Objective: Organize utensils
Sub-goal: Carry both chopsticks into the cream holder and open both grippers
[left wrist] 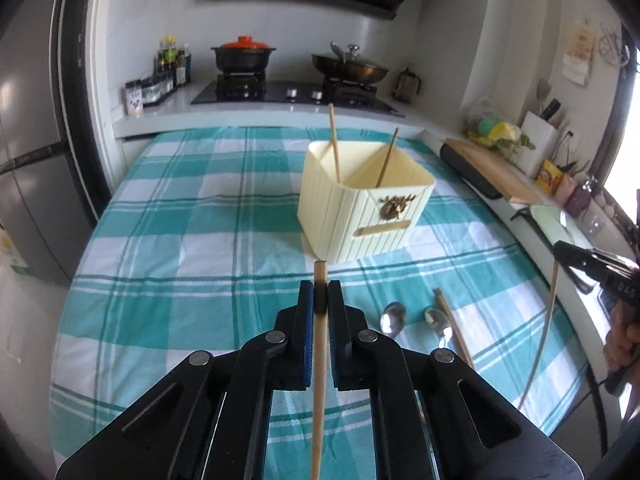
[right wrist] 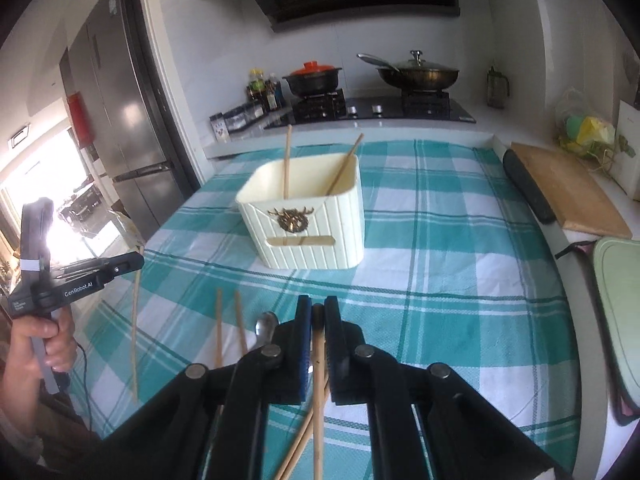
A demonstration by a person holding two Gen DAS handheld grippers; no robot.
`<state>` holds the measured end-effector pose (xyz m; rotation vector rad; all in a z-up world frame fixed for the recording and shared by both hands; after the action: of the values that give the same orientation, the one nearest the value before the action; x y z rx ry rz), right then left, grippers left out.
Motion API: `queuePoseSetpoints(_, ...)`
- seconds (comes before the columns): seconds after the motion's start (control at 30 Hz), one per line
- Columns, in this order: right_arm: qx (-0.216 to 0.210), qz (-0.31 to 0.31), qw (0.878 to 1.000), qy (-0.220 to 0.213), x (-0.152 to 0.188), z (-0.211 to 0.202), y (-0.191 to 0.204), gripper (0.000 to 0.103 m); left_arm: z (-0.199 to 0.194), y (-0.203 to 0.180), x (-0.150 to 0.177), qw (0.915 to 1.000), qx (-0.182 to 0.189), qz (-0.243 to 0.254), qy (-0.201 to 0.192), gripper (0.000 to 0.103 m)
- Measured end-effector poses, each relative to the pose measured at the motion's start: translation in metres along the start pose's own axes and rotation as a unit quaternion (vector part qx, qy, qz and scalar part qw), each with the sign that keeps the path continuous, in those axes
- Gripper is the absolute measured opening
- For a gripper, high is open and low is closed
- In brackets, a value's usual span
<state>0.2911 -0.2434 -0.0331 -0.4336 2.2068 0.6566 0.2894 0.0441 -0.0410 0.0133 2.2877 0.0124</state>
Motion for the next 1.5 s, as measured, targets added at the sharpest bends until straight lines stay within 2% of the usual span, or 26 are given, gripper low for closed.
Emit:
queuePoseSetpoints(0.27,-0.002,-0.029,0.998,-0.064,-0.001,-0.059,0.034,0.006,-0.048,0.001,-0.001,0.9981,0.034,-0.016,-0.048,0.005)
queuePoseSetpoints(0.43,-0.002,-0.046,0.995,-0.088,-0.004,-0.068,0.050,0.006,-0.058,-0.004,-0.005,0.9967,0.054,-0.019,-0.057,0.004)
queuePoseSetpoints(0.87,-0.005,-0.070,0.990,-0.119,-0.033,-0.081,0.067,0.006,-0.079,-0.014,-0.037,0.9924,0.067,-0.023,-0.100,0.004)
queuePoseSetpoints(1.2,-0.001,-0.093,0.987,-0.132,-0.081,-0.080,0.072,0.006,-0.085,-0.020,-0.095,0.9875,0.065,-0.017,-0.143,0.004)
queuePoseSetpoints(1.5,0.010,-0.117,0.981,-0.155,-0.153,-0.063,0.070,0.006,-0.071,-0.032,-0.161,0.9823,0.045,-0.008,-0.182,0.004)
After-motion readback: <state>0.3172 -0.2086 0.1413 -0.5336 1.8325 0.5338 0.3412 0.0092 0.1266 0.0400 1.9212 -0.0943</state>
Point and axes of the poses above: each gripper's, at about its wrist camera, not at the fingertips, and z roughly the way its jaws point, y to its left, x to its underside, the point moved 1 cm from there along z, roughly the way its jaws point, and after that the axes turned 15 degrees about -x, right-handed, at the moved point
